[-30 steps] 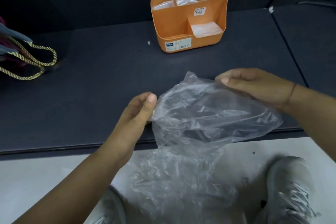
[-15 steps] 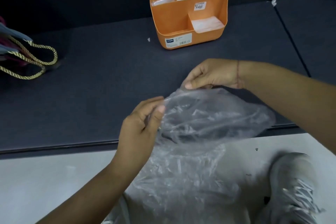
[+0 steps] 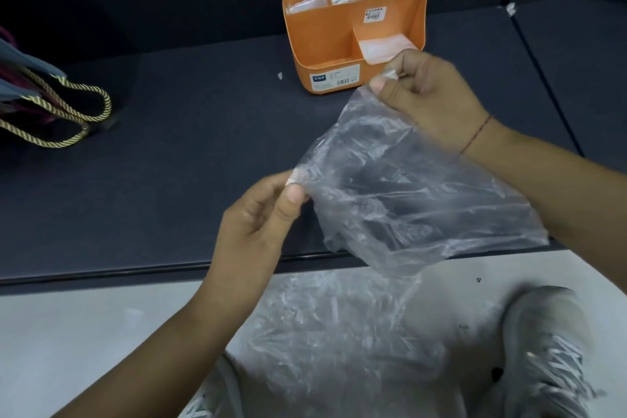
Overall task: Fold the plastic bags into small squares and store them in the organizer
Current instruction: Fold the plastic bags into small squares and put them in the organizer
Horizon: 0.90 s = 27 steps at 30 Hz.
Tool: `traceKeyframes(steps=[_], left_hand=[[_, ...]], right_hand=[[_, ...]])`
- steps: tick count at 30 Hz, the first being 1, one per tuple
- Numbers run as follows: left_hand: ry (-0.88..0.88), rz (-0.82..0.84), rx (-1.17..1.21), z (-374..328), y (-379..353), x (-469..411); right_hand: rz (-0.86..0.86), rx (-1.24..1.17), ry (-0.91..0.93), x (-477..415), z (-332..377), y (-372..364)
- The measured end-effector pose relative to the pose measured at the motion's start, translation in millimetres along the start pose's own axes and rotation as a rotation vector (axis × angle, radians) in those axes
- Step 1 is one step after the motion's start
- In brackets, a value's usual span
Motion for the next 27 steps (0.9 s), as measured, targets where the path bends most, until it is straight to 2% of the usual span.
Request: traceKeyframes(steps=[3,9,11,13,16,18,22,25,27], left_hand=[[0.017,-0.008,0.029,-7,-9,-5],[0.121,-0.234,0.008,1,9,-12],[0.125,-0.248,-0.062,5,19,-13],[0.132,-0.241,-0.095,8,24,-14],[0.149,-0.275,-0.124,18,29,-17],[0.173,-0.300,-0.153,28,34,-18],[0.257,-0.192,-0.297,37,43,-16],[0.363,-0.025,-0.411,27,57,-27],[0.334,0.016,-0.397,13,63,-43]], right_hand=[[-0.041,-0.004,-0.005,4,1,-9],[-0.186,0.079,-0.061,5,-7,8],[-0.142,0.135,-0.079,2,-3,18],[0.053,0.101,-0.160,4,5,25],[0.538,-0.075,-0.432,14,4,34],[0.686,-0.048,-0.545,21,-7,35],[0.448,-0.138,-0.552,28,-24,34],[0.335,-0.125,-0.410,27,-18,31],[0.338,-0.043,-0.323,23,-7,25]])
Point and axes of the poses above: each hand's wrist, its own x-axis away from the middle knuckle, its own y-axis out of the back of the hand, z = x × y, the point moved 1 cm from there along -x, towards the middle knuckle, and after that the axes turned 1 degree about -y, right-handed, at the moved point
